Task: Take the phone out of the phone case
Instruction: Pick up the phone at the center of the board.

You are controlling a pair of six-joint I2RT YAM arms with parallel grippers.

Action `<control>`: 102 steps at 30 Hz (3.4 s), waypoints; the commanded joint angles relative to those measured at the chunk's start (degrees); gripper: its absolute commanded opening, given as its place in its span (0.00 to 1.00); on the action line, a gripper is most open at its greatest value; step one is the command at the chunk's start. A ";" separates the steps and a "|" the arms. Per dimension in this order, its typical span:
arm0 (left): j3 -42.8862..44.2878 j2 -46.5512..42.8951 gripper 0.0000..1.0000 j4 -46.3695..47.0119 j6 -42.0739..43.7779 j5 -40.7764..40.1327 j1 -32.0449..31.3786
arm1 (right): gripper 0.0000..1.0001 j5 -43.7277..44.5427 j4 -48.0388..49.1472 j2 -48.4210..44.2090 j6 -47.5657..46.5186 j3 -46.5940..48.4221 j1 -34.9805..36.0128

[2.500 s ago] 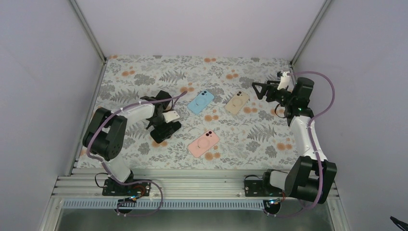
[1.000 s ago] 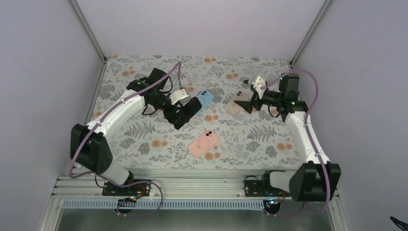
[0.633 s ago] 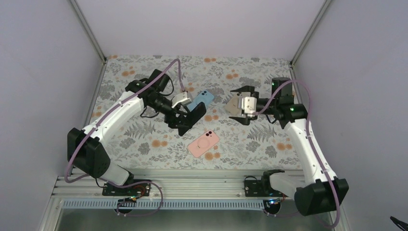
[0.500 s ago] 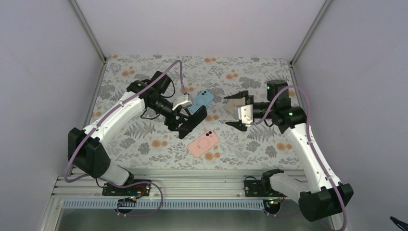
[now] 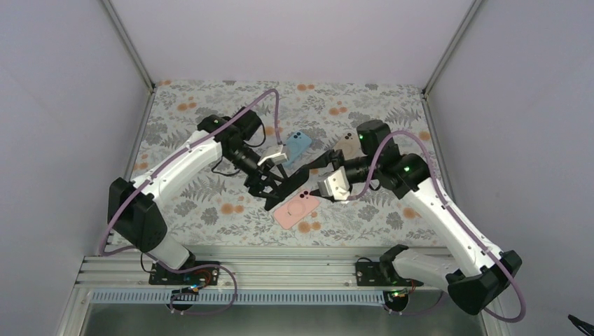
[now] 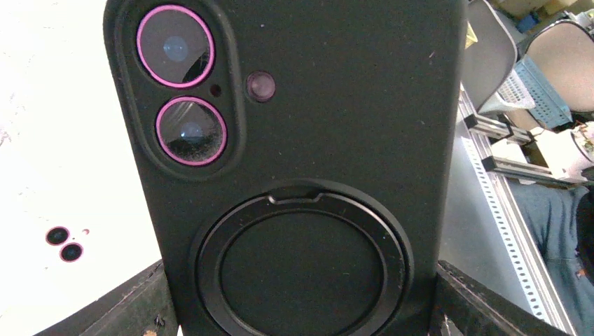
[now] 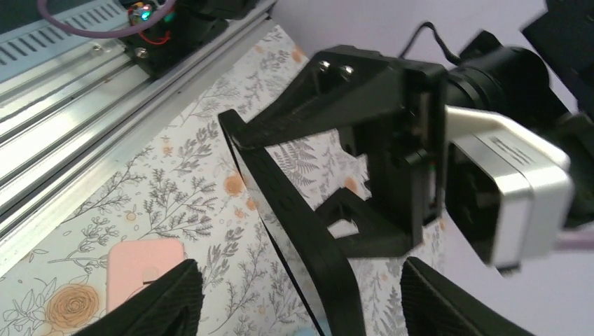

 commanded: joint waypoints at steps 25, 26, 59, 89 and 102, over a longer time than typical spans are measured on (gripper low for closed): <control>3.60 -2.16 0.93 -3.31 3.04 2.96 1.65 | 0.04 10.10 -3.68 4.72 12.23 6.84 6.70; 4.26 -2.71 1.00 -3.04 2.61 2.11 2.36 | 0.04 10.29 -4.09 4.55 13.09 7.00 6.70; 8.96 -1.64 1.00 3.53 4.15 -21.35 2.36 | 0.04 2.36 -0.81 3.42 44.33 -3.89 -4.36; 0.80 4.02 0.68 15.92 1.47 -15.71 -2.77 | 0.04 -2.61 -0.54 15.67 47.21 -2.54 -10.09; -3.12 0.93 0.27 16.14 1.79 -18.62 -6.65 | 0.04 1.52 -2.62 13.37 47.68 0.27 -7.57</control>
